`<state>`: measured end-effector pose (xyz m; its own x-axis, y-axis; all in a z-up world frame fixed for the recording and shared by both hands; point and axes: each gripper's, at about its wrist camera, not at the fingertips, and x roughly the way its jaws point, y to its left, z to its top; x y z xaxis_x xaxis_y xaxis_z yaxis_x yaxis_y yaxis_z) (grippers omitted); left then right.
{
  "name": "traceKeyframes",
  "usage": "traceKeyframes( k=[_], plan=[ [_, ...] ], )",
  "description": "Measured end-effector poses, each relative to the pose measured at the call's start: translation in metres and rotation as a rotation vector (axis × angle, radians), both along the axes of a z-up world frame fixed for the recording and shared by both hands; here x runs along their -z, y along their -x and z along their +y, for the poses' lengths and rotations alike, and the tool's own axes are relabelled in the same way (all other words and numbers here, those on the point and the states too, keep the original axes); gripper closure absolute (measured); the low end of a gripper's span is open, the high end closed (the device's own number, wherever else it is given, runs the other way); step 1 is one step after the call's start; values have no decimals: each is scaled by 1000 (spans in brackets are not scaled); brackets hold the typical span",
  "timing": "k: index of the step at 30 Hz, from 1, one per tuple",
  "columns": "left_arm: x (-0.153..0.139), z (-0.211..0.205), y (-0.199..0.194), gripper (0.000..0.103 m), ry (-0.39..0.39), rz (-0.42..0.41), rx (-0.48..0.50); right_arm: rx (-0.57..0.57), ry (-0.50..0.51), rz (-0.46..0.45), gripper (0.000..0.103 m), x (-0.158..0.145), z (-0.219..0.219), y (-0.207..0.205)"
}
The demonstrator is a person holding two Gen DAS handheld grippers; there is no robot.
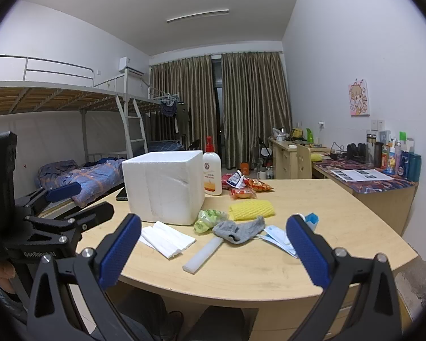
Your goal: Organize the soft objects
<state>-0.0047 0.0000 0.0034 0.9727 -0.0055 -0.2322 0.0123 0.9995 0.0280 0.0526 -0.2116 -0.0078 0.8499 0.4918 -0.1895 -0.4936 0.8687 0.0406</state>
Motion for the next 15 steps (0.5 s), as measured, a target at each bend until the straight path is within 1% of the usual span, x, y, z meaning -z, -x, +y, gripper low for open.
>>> traceKeyframes(
  k=[9, 15],
  plan=[
    [1, 1, -3, 0, 23, 0, -6, -1, -3, -4, 0, -2, -1, -1],
    [4, 1, -6, 0, 20, 7, -12, -1, -1, -4, 0, -2, 0, -1]
  ],
)
